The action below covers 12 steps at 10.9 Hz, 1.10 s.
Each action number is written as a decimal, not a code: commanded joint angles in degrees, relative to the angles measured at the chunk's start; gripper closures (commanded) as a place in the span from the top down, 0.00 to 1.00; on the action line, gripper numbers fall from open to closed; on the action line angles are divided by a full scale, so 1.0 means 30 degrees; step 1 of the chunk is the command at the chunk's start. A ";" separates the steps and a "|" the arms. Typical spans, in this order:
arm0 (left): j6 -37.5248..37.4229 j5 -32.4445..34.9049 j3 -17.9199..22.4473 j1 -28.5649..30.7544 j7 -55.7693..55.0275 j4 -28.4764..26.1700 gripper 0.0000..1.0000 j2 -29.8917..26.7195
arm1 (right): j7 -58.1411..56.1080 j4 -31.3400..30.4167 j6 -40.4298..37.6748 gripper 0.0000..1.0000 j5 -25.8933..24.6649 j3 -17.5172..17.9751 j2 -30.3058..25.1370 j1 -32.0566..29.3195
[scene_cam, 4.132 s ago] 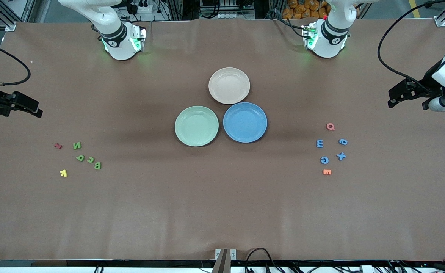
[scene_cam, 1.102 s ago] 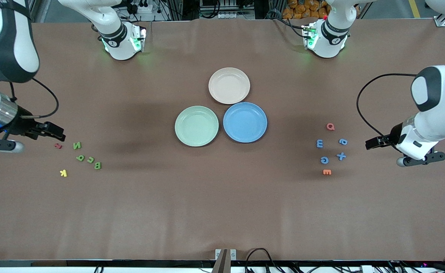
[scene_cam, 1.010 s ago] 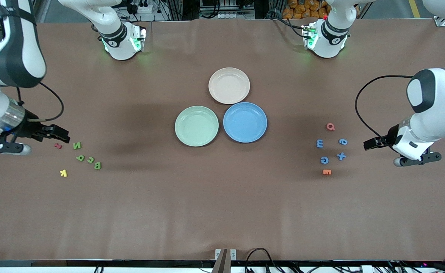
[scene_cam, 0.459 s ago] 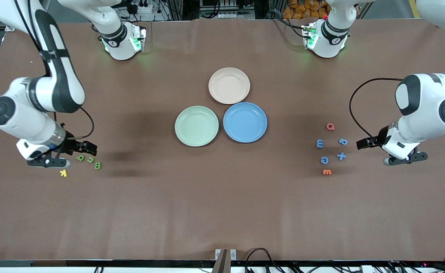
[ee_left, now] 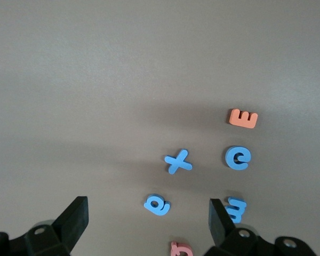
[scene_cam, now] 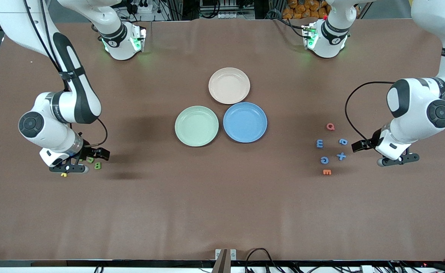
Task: Sort letters by color into matching plates
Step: 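Reach the right gripper to green B while the left gripper reaches blue x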
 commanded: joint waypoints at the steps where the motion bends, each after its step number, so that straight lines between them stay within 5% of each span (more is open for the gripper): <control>1: 0.1233 0.0509 -0.0079 0.0050 -0.0573 -0.0334 1.00 0.0508 | 0.0103 -0.0009 0.1759 1.00 -0.0008 0.0331 0.1107 -0.0495; 9: 0.2231 0.0568 -0.0079 -0.0770 -0.2885 -0.0422 1.00 0.1594 | 0.0103 0.0050 0.3317 1.00 -0.1443 0.2705 0.2603 -0.3454; 12: 0.2610 0.0945 -0.0050 -0.0771 -0.3150 -0.0451 1.00 0.1915 | 0.0074 0.0108 0.4633 1.00 -0.1473 0.2707 0.3453 -0.3544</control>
